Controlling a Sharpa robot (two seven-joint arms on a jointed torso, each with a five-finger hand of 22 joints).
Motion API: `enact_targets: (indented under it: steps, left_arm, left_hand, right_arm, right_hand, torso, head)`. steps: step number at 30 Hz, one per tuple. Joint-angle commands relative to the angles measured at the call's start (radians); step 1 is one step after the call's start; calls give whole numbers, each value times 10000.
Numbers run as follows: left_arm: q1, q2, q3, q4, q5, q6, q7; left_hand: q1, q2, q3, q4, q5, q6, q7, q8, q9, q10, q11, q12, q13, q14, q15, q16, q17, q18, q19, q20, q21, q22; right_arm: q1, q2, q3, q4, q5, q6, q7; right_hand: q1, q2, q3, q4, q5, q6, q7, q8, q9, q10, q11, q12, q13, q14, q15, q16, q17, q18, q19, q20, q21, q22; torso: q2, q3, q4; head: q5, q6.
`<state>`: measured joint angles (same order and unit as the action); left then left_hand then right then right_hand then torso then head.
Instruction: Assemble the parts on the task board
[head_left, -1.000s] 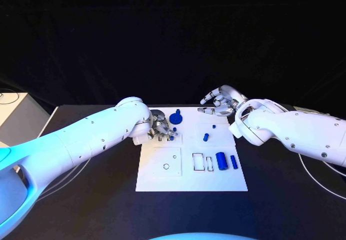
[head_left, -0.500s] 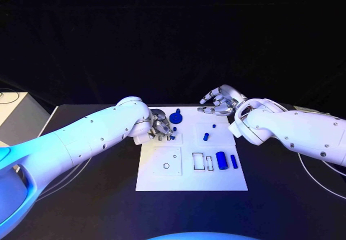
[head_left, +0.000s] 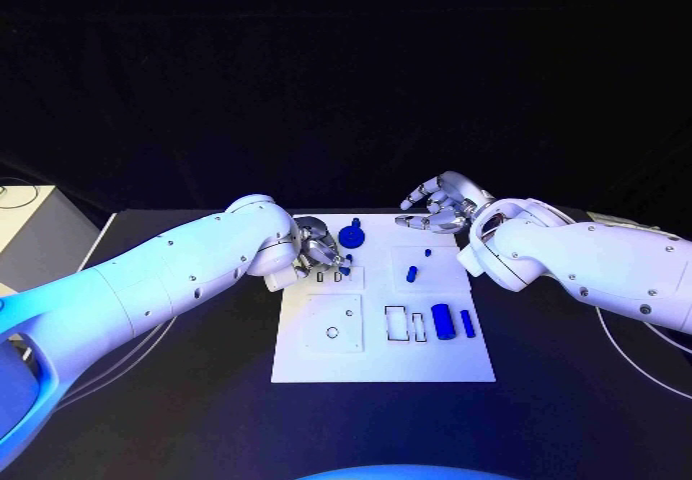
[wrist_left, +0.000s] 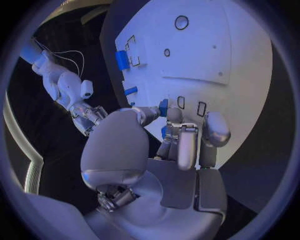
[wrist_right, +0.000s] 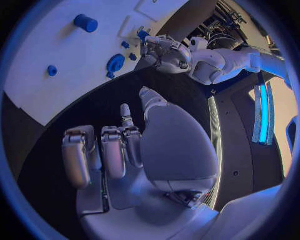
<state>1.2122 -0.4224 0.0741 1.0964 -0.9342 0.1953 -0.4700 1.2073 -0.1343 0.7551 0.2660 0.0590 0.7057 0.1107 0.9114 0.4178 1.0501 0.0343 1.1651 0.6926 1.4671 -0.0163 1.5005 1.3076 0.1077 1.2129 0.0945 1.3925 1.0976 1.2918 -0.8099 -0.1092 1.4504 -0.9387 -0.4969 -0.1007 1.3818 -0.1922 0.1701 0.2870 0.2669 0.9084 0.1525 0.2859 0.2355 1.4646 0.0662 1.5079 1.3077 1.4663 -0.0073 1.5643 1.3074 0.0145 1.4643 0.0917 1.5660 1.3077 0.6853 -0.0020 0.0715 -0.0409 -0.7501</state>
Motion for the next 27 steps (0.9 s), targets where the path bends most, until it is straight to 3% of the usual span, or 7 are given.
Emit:
enact_targets:
  steps: [1,5,8,10,12,16,27]
  left_arm:
    - [-5,-130,8,213,567,-460,134]
    - [-12,-468,11,567,589,-565,28]
    - [-19,-711,11,754,451,-707,-34]
    - [-26,-860,9,857,378,-806,-57]
    - [-37,-994,6,954,329,-904,-70]
    - [-66,-1207,-12,1151,213,-1098,-81]
    - [-225,-1396,-67,1626,-675,-2009,-62]
  left_hand:
    - [-296,-23,1734,-1604,18,-31,-81,176,1818,151,-43,153,176,203,-104,27,518,-28,-54,-82,36,-74]
    - [-610,-105,2067,-1829,46,-51,-145,388,2036,285,-94,291,354,276,-158,86,670,-23,-69,-124,34,-94]
    - [-876,-306,2434,-2146,376,52,-211,537,2175,579,-172,462,639,424,-221,197,990,-62,107,-189,134,108]
    - [-1131,-528,2631,-2374,1346,246,-281,626,2248,905,-247,605,928,574,-297,308,1329,-117,346,-264,271,381]
    - [-1345,-649,2718,-2560,1969,427,-353,609,2265,1155,-323,646,1077,681,-373,384,1582,-171,574,-344,400,644]
    - [-1420,-722,2715,-2693,2252,546,-392,554,2259,1260,-371,599,1066,738,-421,423,1725,-192,664,-395,449,745]
    - [-1346,-804,2661,-2807,2427,730,-439,445,2223,1421,-424,534,1064,812,-474,479,1923,-232,826,-450,526,932]
  right_arm:
    - [-14,-19,4,4,-114,174,37]
    - [-24,-63,3,10,-120,176,40]
    - [-30,-97,3,17,-121,169,44]
    - [-33,-119,3,22,-122,164,45]
    - [-35,-141,3,28,-122,157,47]
    - [-41,-169,3,34,-125,131,53]
    - [-53,-200,2,56,-127,95,61]
  right_hand:
    - [-25,33,57,7,39,-69,17,-40,-9,489,49,1,2042,1029,48,40,2569,-145,1065,74,48,2631]
    - [-24,33,59,6,47,-69,17,-39,-10,482,50,-6,2034,1026,48,35,2557,-145,1065,75,48,2631]
    - [-24,33,59,6,47,-69,17,-39,-10,482,50,-6,2034,1026,48,35,2557,-145,1065,75,48,2631]
    - [-23,32,60,6,52,-69,17,-39,-10,483,50,-5,2036,1027,49,37,2561,-145,1065,75,48,2631]
    - [-23,32,60,6,52,-69,17,-39,-10,483,50,-5,2036,1027,49,37,2561,-145,1065,75,48,2631]
    - [-23,32,60,6,52,-69,17,-39,-10,483,50,-5,2036,1027,49,37,2561,-145,1065,75,48,2631]
    - [-26,35,65,10,74,-71,18,-38,-11,479,52,-9,2031,1024,49,33,2551,-145,1065,76,48,2631]
  torso:
    - [-16,-4,23]
    - [-17,5,21]
    - [-30,5,30]
    - [-27,2,33]
    - [-26,1,38]
    - [-47,-4,51]
    - [-16,1,19]
  head:
    - [4,34]
    - [36,29]
    - [49,14]
    - [61,14]
    - [67,13]
    - [95,-2]
    - [180,7]
